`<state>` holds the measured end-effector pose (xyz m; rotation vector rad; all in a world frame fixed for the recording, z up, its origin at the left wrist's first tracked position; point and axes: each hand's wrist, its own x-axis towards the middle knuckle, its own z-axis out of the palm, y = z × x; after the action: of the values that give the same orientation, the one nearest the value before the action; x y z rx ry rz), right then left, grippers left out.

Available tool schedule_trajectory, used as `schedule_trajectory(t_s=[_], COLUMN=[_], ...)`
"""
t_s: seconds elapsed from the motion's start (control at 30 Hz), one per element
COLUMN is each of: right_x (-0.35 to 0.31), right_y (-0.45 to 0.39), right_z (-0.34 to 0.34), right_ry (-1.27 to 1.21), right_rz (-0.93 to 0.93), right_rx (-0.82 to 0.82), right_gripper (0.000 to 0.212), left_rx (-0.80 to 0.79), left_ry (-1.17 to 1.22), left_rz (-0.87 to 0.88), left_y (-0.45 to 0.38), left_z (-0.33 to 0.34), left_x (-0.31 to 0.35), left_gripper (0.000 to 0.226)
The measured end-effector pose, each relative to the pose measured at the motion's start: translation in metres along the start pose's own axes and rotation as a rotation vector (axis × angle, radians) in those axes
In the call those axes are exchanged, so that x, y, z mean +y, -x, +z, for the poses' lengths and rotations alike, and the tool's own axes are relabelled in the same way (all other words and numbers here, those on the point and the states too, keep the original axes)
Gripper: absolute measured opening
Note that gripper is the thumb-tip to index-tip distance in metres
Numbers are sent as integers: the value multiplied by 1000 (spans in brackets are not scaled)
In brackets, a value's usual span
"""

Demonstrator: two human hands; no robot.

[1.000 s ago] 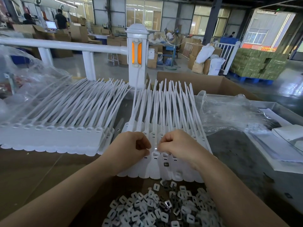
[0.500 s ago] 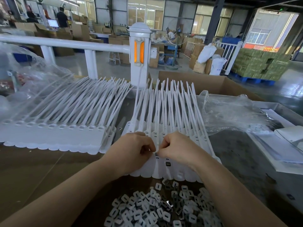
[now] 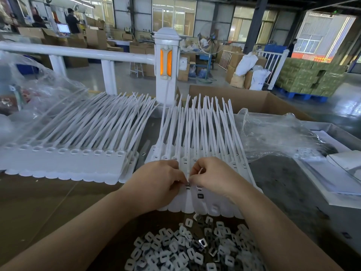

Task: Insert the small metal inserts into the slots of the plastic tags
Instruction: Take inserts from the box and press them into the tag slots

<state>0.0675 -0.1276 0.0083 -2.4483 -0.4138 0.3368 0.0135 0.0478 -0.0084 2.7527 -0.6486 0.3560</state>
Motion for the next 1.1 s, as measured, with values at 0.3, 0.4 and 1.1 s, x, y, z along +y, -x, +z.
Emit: schedule_trajectory(t_s=[0.3, 0.4, 1.1], right_x=[2, 4, 13], right_y=[-3, -4, -7], right_z=[5, 0, -3], right_ry=[20, -69, -297], right_rz=[4, 26, 88], right_rx=[44, 18, 24], right_gripper=[3, 3, 7], left_rx=[31, 18, -37], left_ry=[-12, 7, 242], left_rz=[29, 63, 100], left_y=[1, 1, -9], left_z=[-1, -3, 23], left_x=[-2, -4, 59], left_gripper=[22, 21, 15])
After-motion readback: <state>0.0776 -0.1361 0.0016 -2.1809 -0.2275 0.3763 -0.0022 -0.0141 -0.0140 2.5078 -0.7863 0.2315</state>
